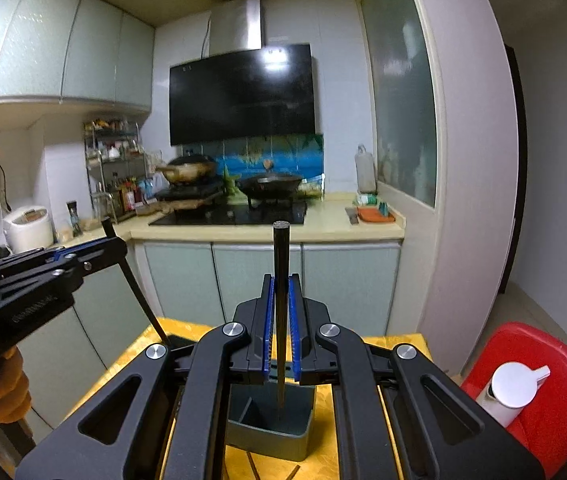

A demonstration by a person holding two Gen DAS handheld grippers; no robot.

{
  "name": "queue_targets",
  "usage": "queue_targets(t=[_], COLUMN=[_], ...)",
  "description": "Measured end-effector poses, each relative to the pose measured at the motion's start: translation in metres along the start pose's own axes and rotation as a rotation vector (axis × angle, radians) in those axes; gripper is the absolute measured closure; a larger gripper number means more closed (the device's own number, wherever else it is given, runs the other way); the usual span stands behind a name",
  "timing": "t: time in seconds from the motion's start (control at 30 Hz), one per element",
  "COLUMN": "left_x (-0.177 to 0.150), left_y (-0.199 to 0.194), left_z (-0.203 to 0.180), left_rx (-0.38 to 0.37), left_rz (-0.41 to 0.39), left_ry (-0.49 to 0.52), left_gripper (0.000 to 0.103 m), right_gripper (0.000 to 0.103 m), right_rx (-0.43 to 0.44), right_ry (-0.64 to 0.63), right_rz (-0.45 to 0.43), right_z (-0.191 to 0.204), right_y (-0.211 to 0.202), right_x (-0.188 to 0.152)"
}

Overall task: Organize utensils
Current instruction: 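Lift both held chopsticks and carry them over the green utensil holder, then lower both chopsticks into the holder slots and open both grippers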

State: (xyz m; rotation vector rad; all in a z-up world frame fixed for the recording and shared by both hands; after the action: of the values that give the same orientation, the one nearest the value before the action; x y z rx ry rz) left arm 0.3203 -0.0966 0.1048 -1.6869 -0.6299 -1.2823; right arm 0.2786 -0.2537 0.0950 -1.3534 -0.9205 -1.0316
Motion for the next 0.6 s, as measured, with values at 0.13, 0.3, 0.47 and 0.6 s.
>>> queue_targets(t=[0.13,0.3,0.47,0.6], left_x=[-0.027,-0.052,-0.055,-0.050], left_y=[0.028,0.043,0.041,0.032], left_z=[0.009,0.019,0.022,0.023], left_rx=[0.010,0.002,-0.005,0.004], left_rz=[0.068,0.120,0.119,0.088], left_ry=[-0.010,-0.044,-0.053,-0.061], left_gripper=[0.096,0.096,0.090,0.050], right_gripper=[0.095,0.095,0.094,0.055], right_rx=[-0.009,-0.004,0.018,0.012], right_ry=[0.006,-0.003,-0.002,0.015], right_rz=[0.062,0.122,0.143,0.136], right_z=[-0.004,-0.001,0.005,0.005], right_y=[0.022,0.040,0.044,0.043], right_x=[-0.019,-0.040,-0.047,-0.044])
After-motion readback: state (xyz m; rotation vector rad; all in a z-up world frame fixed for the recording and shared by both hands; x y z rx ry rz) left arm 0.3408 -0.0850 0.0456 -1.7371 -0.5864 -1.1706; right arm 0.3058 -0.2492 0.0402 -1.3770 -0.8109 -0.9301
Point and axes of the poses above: each gripper's, at about its wrist camera, not at the fingertips, and y roughly the way its jaws point, z to its left, x to its top, the point moved 2 cm from there along y, roughly the way its jaws point, and after that the axes turned 8 degrees about -x, right-handed, at the moved point
